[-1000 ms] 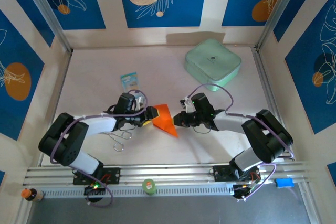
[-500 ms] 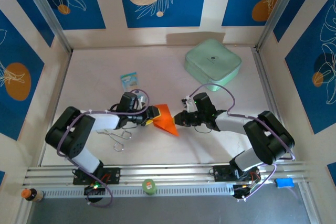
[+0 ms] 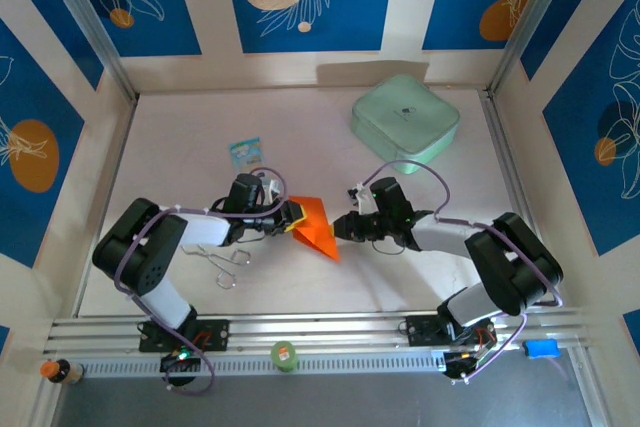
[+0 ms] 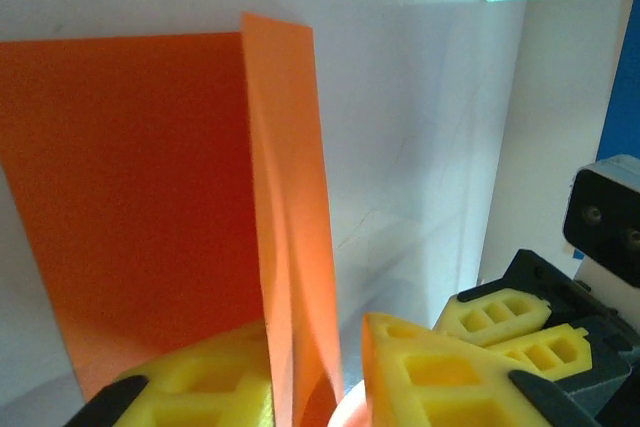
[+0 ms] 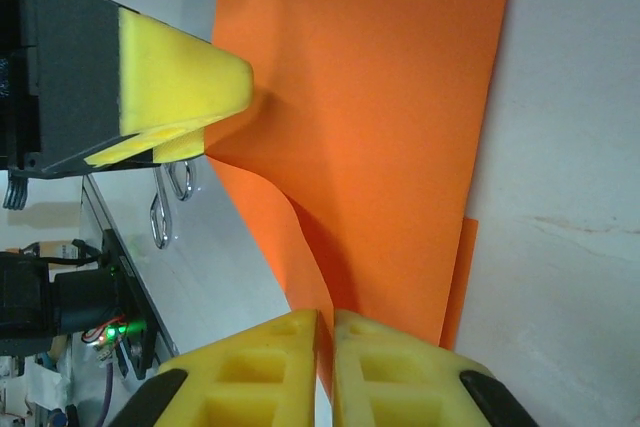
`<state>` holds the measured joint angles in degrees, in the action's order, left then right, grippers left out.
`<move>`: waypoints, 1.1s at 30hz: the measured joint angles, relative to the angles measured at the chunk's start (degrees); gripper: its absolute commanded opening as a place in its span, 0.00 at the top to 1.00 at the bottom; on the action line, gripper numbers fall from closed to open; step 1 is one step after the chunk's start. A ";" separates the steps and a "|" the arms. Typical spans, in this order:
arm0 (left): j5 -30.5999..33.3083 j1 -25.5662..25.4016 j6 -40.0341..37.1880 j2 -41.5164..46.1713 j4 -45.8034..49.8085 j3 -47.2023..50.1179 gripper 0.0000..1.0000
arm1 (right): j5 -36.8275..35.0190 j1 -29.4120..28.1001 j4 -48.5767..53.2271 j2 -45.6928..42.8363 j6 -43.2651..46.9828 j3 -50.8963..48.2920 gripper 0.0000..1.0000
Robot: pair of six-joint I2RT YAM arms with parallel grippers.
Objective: Fold a paper plane with a square sheet of paper (pick it up from the middle)
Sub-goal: Fourth fold the wing at the center of the table.
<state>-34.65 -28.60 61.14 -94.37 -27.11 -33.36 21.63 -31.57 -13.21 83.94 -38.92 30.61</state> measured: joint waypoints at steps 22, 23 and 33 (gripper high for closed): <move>12.61 -2.64 4.00 8.35 4.68 2.32 1.00 | -34.07 -21.97 -0.17 -11.67 25.83 -6.91 0.52; 12.72 -2.78 4.04 8.39 4.94 2.29 1.00 | -35.76 -23.54 -1.42 -10.75 28.09 -6.93 0.52; 12.70 -3.48 4.57 8.37 5.75 2.08 0.97 | -48.52 -29.46 -13.22 -0.74 42.27 -6.56 0.53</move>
<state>-21.96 -32.08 65.71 -86.00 -21.37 -31.29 -26.89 -61.04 -26.44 83.20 3.36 24.05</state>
